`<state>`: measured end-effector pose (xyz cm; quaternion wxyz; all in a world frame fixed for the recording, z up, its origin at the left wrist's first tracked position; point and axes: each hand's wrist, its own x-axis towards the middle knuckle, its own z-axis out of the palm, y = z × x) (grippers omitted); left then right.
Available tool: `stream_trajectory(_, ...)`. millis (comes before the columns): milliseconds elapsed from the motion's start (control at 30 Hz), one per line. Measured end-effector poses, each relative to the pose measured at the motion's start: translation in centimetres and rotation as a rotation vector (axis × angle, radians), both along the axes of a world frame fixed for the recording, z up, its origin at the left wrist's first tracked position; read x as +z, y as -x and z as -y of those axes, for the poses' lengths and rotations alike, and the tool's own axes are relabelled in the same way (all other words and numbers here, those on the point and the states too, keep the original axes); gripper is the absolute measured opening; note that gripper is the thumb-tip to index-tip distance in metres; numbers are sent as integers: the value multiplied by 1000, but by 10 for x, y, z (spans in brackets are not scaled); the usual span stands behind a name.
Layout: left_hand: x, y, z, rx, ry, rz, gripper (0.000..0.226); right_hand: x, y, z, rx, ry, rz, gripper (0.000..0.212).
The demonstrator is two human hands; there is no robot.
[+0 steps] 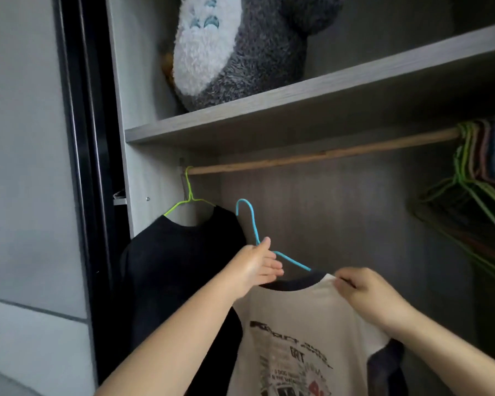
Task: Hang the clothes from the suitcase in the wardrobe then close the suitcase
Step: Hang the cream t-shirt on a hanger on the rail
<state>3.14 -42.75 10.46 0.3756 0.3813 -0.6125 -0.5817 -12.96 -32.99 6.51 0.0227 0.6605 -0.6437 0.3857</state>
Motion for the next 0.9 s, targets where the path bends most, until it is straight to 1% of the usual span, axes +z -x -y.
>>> stream_trajectory(67,3,3,2,-66,-191,-86,51,-7,-2,7,4,-27,15,26)
stream_trajectory(100,2,6,6,-75,-253,-124,50,-11,-2,10,10,-25,11,24)
stream_trajectory(133,0,8,8,-91,-299,-165,45,-14,-3,13,25,-21,-2,23)
stream_trajectory(200,-5,18,12,-99,-322,-218,23,-13,-8,19,93,-40,13,21)
stream_trajectory(233,-8,23,17,-46,-304,-236,21,-11,-10,24,157,-73,64,22)
stream_trajectory(267,-8,27,19,21,-281,-248,24,-6,-10,29,225,-119,161,24)
stream_trajectory(300,-9,28,27,106,-203,-223,26,-2,-6,36,265,-161,273,27)
stream_trajectory(333,-10,27,34,199,-132,-166,26,2,1,44,252,-190,337,31)
stream_trajectory(367,-13,25,44,291,-52,-58,24,7,7,52,208,-205,348,35)
stream_trajectory(400,-16,21,53,366,40,68,17,12,14,61,151,-196,313,37)
stream_trajectory(433,-18,15,63,418,130,177,10,19,19,69,89,-166,240,40)
stream_trajectory(500,-20,3,78,453,227,308,8,35,25,83,-10,-83,54,44)
stream_trajectory(533,-18,-2,84,456,285,361,11,46,25,88,-40,-40,-14,42)
stream_trajectory(600,-10,-13,90,450,438,477,30,66,24,101,-97,-1,-149,24)
stream_trajectory(633,-3,-18,92,459,522,537,33,76,23,109,-116,16,-219,29)
stream_trajectory(667,6,-24,92,489,608,614,34,84,21,115,-135,18,-284,43)
stream_trajectory(700,15,-30,93,532,675,692,33,90,19,121,-157,31,-327,50)
stream_trajectory(733,26,-37,96,583,731,754,32,97,18,129,-188,60,-381,51)
stream_trajectory(833,57,-54,113,709,837,957,24,119,15,151,-278,89,-566,59)
stream_trajectory(900,73,-63,123,750,838,1095,23,131,16,164,-308,81,-581,69)
